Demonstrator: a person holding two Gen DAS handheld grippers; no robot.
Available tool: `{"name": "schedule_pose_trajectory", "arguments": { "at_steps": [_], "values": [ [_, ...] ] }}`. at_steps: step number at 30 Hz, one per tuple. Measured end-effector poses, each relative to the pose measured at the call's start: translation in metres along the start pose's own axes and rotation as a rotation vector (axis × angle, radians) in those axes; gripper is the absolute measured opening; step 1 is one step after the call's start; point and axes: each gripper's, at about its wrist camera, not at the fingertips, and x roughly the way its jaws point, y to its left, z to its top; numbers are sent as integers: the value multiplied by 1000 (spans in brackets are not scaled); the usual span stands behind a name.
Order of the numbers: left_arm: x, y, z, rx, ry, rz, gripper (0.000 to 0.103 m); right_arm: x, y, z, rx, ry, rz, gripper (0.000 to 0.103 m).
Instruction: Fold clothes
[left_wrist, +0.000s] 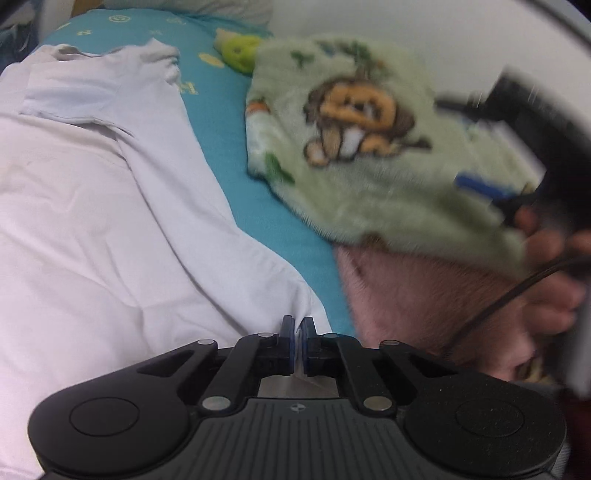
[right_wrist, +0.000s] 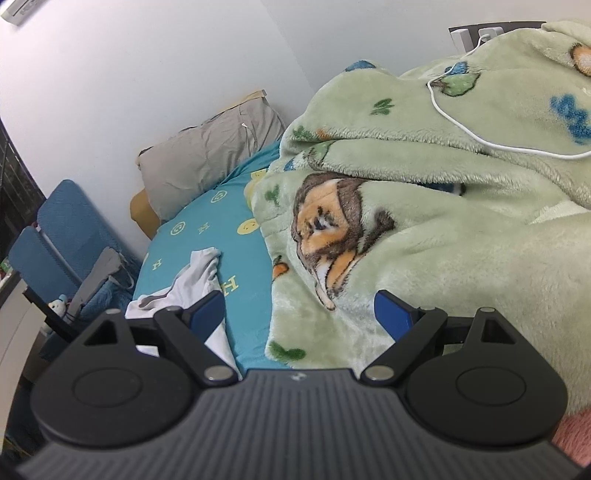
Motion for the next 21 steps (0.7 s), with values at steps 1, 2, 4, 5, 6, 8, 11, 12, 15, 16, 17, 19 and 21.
{"name": "schedule_pose_trajectory", "arguments": {
  "at_steps": [1, 2, 4, 5, 6, 8, 11, 12, 15, 16, 17, 19, 21],
  "values": [
    [-15, 8, 2, -37, -18, -30, 4, 1, 0, 0, 2, 3, -1, 89],
    [-30, 18, 3, -79, -35, -52, 4, 1, 0, 0, 2, 7, 0, 89],
    [-56, 42, 3, -164, -61, -70, 4, 3, 3, -1, -2, 13, 0, 89],
    [-65, 55, 1, -195, -66, -53, 4, 3, 4, -2, -8, 15, 0, 89],
    [-74, 68, -1, -223, -68, -29, 5, 3, 6, -3, -15, 18, 0, 89],
    [-81, 91, -6, -279, -34, 43, 5, 5, 11, -5, -32, 25, 1, 89],
    [-82, 113, -14, -308, 10, 128, 6, 8, 20, -10, -54, 51, 9, 89],
    [-83, 118, -15, -320, 9, 124, 13, 9, 24, -12, -62, 62, 12, 89],
    [-87, 130, -9, -374, -28, 66, 39, 11, 35, -21, -85, 95, 26, 89],
    [-88, 133, -4, -386, -51, 51, 45, 12, 39, -24, -88, 105, 30, 89],
    [-87, 135, 3, -394, -77, 40, 50, 12, 42, -26, -91, 112, 31, 89],
    [-81, 140, 20, -416, -113, 41, 56, 12, 49, -30, -95, 124, 32, 89],
    [-69, 145, 43, -427, -147, 65, 58, 11, 55, -32, -94, 127, 52, 89]
  ]
}}
